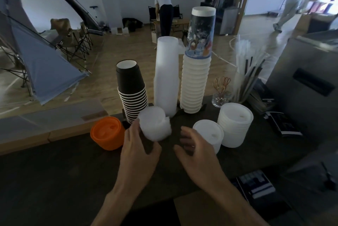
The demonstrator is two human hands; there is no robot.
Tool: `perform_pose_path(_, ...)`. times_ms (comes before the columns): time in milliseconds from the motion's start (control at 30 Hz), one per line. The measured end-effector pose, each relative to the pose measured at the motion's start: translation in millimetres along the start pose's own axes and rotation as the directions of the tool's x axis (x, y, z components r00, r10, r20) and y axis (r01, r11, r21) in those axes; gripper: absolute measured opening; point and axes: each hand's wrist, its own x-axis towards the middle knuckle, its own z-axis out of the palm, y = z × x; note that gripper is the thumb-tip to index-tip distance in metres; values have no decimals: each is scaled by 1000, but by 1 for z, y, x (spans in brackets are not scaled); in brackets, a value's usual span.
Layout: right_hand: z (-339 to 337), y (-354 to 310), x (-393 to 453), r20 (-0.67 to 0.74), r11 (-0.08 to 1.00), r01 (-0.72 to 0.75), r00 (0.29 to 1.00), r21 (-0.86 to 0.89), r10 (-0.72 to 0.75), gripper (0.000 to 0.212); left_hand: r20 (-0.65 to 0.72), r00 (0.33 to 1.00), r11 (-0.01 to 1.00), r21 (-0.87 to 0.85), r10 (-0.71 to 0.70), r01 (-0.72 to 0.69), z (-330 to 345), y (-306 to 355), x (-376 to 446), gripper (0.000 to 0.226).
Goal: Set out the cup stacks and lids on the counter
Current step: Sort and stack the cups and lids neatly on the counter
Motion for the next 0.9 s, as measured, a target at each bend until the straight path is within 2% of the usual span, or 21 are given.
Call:
perform_pose_path(67,-34,0,-22,-212,998,68,975,-2,-67,27,55,994,995,-35,90,-88,11,13,-14,79)
perform_pose_path(100,-50,5,-27,-320,997,76,944,-14,-76,19,114,987,992,-54,116,-110,22,18,-15,79)
perform_pose_path(167,-74,23,-28,-451,998,42,891,-36,-54,19,241,962,990,-91,130,-111,47,26,-9,89)
perform_pose_path(267,-90,58,-22,-499,997,-62,866,-46,31,28,353,932,986,-162,86,-29,85,36,5,121)
perform_pose_path(300,-92,69,-19,-507,994,-103,859,-33,72,37,378,923,984,-180,69,0,96,38,8,130)
perform_pose_path(367,-96,91,-11,-488,982,-189,856,10,170,73,404,914,982,-182,39,39,117,39,11,140)
perform_pose_path(433,-99,109,0,-364,962,-267,891,58,269,113,385,923,985,-169,26,43,132,37,10,140)
perform_pose_path(500,-101,120,10,-257,963,-264,928,61,271,132,350,936,983,-182,38,28,138,37,6,133)
perform_pose_path(567,-100,126,19,-230,979,-190,952,69,201,133,311,950,980,-196,44,19,139,36,2,128)
perform_pose_path(700,-104,121,30,-222,992,-49,972,117,74,106,261,964,981,-194,50,2,139,37,-2,126)
perform_pose_path(767,-108,123,32,-208,992,-58,975,113,80,96,258,966,983,-183,36,13,140,37,-3,126)
perform_pose_path(900,-122,120,32,-235,995,-65,969,82,83,102,285,958,984,-179,35,18,137,35,-5,125)
